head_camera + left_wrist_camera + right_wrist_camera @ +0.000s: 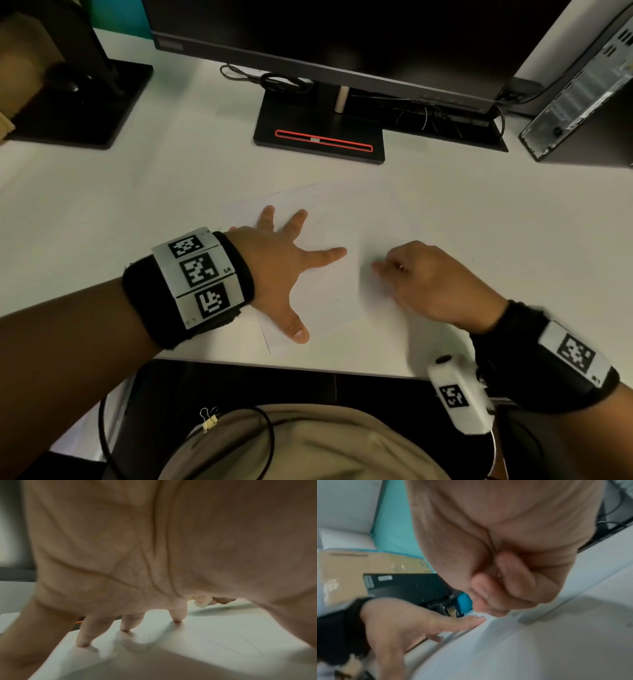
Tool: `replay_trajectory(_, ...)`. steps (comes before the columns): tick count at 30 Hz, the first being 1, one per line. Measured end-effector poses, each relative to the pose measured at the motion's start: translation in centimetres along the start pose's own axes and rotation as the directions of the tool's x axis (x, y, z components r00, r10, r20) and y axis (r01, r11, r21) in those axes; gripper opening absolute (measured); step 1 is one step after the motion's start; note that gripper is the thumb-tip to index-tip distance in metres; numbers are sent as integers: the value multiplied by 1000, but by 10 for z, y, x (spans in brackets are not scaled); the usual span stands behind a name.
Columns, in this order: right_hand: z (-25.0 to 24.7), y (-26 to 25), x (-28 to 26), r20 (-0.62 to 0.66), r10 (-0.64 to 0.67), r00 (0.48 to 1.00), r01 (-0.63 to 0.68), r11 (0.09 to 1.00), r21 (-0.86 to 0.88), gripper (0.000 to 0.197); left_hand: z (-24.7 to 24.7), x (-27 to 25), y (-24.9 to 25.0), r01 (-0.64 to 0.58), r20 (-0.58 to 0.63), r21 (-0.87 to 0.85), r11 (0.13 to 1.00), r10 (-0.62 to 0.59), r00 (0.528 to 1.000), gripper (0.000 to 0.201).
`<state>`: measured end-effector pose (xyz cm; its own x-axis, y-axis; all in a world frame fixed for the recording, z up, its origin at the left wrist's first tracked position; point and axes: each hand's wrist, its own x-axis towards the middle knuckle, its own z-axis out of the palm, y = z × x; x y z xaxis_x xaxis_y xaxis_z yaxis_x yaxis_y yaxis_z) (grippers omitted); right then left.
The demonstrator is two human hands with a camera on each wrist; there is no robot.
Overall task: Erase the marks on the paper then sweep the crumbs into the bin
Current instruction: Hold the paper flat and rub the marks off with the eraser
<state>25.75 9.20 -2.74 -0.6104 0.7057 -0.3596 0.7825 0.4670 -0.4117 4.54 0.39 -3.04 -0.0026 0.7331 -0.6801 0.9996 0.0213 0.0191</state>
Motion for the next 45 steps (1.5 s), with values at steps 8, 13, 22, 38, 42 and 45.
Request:
replay_trajectory(8,40,-34,-17,469,-123,874,-438,214,873,32,1,-1,-6,14,-32,109,994,-11,999,146)
replay_trajectory(13,11,-6,8,-79,327,942,123,-116,986,21,1,-2,-10,-2,-9,76,997,3,1000,149)
replay_trajectory(22,30,-11,4,269,105,957,-257,-117,959,25,5,-3,-11,-13,-54,68,998,17,998,148)
replay_trajectory(38,22,-30,15,23,210,978,-89,311,946,27,9,-5,-13,35,16,-13,999,-34,999,151)
replay_trajectory(42,25,-40,-7,289,-27,957,-101,903,418,42,9,-5,-13,66,33,-15,998,-65,997,149)
replay_trajectory(45,23,-39,-1,218,-34,975,-6,983,184,51,8,-7,-13,85,59,-36,996,-82,995,147)
